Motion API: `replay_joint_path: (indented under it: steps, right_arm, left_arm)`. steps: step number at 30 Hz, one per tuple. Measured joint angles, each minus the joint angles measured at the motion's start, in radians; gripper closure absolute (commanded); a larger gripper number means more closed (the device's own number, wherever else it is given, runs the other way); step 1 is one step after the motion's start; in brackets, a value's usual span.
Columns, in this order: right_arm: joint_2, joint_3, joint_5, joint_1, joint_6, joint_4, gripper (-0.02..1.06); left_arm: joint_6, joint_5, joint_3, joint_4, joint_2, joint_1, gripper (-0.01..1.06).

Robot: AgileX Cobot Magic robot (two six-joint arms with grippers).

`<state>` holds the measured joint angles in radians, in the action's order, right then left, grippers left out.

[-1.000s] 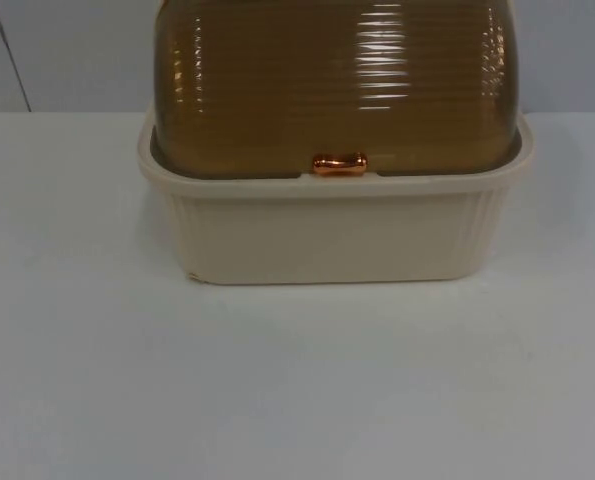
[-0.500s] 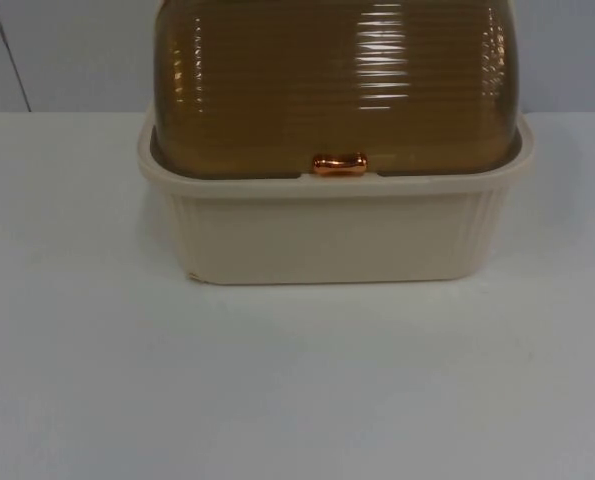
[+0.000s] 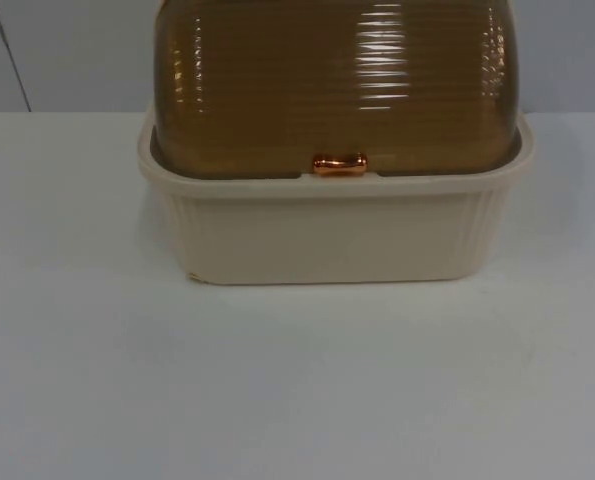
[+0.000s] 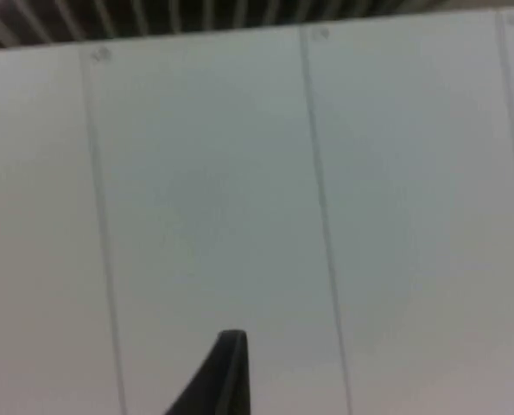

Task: Open the box lid with the left hand, place the block into the box with the right hand, then close the box lid with the left hand.

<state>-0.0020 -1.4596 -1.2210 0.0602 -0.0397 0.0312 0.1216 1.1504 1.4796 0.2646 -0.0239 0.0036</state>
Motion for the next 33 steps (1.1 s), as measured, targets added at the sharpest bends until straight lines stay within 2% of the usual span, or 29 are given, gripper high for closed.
replay_joint_path:
  steps: [6, 10, 16, 28, 33]
  right_arm:
    - [0.000, 0.000, 0.000, 0.000, 0.000, 0.000, -0.01]
    - [0.000, 0.032, 0.002, 0.002, 0.002, -0.018, -0.01]
    - [0.000, 0.080, 0.000, 0.013, 0.018, -0.022, -0.01]
    - [0.000, 0.242, 0.000, 0.013, 0.019, -0.001, -0.01]
    - [0.000, 0.359, 0.004, 0.028, 0.026, -0.031, -0.01]
  left_arm:
    - [0.013, 0.027, -0.020, -0.022, 0.008, -0.009, 0.00]
    - [0.017, 0.054, -0.051, -0.088, 0.026, -0.015, 0.00]
    - [0.010, 0.067, -0.072, -0.085, 0.026, -0.026, 0.00]
    - [-0.015, 0.070, -0.075, -0.086, 0.026, 0.012, 0.00]
    - [-0.017, 0.070, -0.163, -0.100, 0.026, 0.020, 0.00]
